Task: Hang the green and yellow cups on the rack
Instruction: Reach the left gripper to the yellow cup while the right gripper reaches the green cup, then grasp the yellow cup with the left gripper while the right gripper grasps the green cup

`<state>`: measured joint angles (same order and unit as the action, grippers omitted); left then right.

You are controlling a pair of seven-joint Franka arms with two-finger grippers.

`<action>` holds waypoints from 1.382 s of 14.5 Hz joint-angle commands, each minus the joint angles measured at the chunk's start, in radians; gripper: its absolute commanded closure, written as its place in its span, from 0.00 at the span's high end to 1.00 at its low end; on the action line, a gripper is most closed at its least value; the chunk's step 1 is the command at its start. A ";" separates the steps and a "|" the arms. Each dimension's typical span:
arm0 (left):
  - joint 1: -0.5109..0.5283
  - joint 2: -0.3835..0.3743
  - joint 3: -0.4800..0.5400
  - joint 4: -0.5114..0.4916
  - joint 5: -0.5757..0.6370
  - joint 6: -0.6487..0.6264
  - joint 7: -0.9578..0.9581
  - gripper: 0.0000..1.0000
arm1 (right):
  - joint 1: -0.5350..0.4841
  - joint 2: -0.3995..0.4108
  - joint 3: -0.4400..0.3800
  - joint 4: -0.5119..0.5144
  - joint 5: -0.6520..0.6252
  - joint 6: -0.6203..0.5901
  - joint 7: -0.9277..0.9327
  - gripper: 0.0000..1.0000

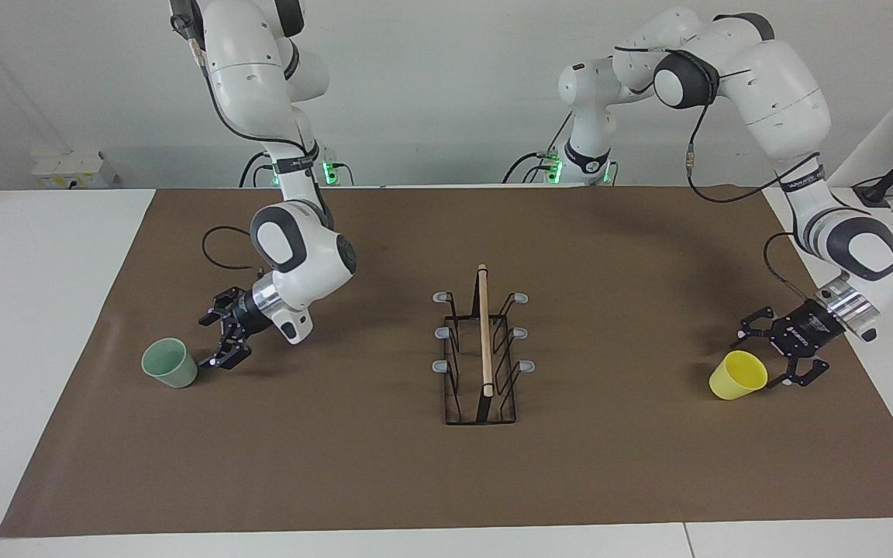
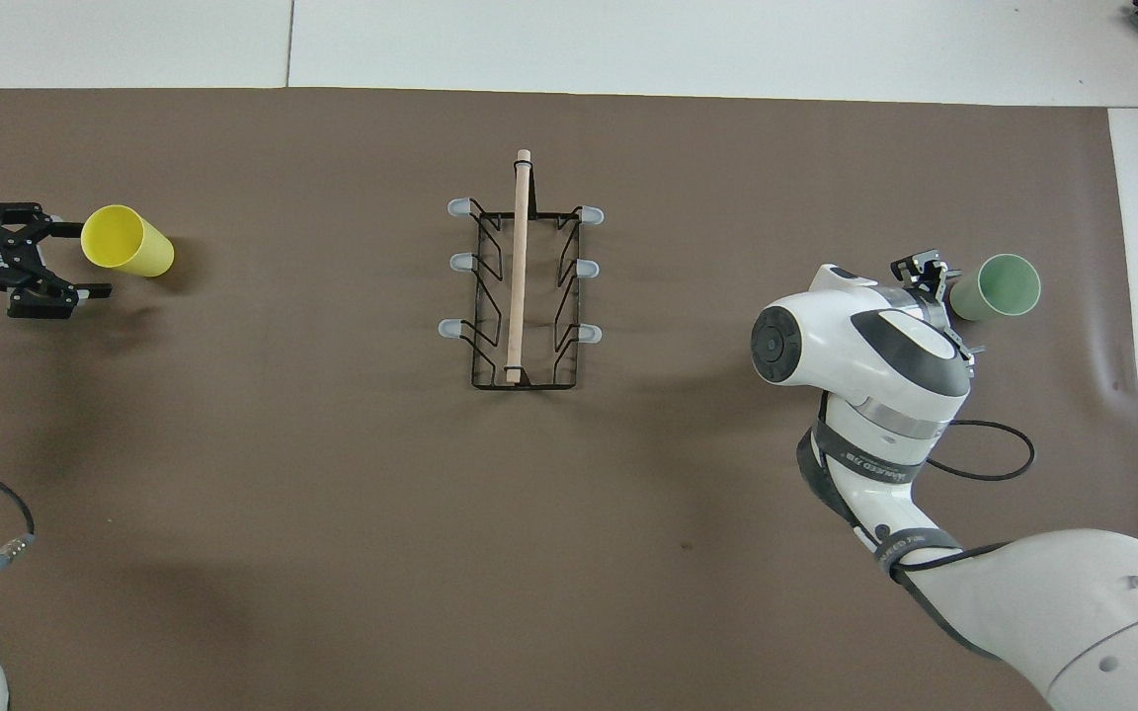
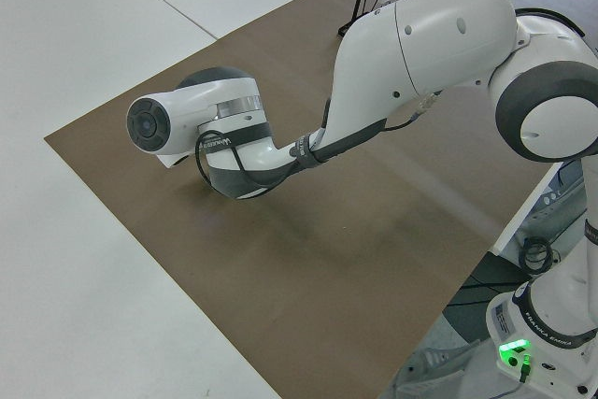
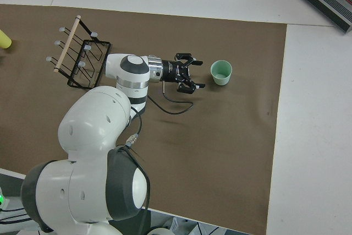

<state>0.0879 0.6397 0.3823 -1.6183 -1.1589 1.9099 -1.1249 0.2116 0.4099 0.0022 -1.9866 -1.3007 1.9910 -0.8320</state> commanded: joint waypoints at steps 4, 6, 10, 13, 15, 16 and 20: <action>-0.071 -0.075 -0.002 -0.187 -0.223 0.167 0.046 1.00 | -0.055 0.012 -0.004 -0.015 -0.143 0.066 0.075 1.00; -0.089 -0.078 -0.002 -0.209 -0.287 0.182 0.080 1.00 | -0.099 0.013 -0.004 -0.035 -0.201 0.090 0.152 1.00; -0.129 -0.083 -0.006 -0.233 -0.360 0.230 0.114 1.00 | -0.126 0.012 -0.004 -0.057 -0.219 0.106 0.221 1.00; -0.126 -0.089 0.000 -0.238 -0.367 0.174 0.253 0.60 | -0.133 0.010 -0.004 -0.067 -0.221 0.114 0.243 1.00; -0.122 -0.103 0.001 -0.249 -0.369 0.153 0.327 0.32 | -0.138 0.010 -0.004 -0.067 -0.235 0.120 0.243 1.00; -0.123 -0.103 0.003 -0.245 -0.367 0.156 0.335 0.11 | -0.143 0.010 -0.004 -0.067 -0.239 0.123 0.243 1.00; -0.138 -0.166 0.004 -0.186 -0.319 0.236 0.326 0.00 | -0.164 0.012 -0.004 -0.067 -0.281 0.141 0.243 1.00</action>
<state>-0.0339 0.5346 0.3813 -1.8030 -1.5060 2.0949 -0.8064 0.0748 0.4281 -0.0078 -2.0385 -1.5211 2.1047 -0.6165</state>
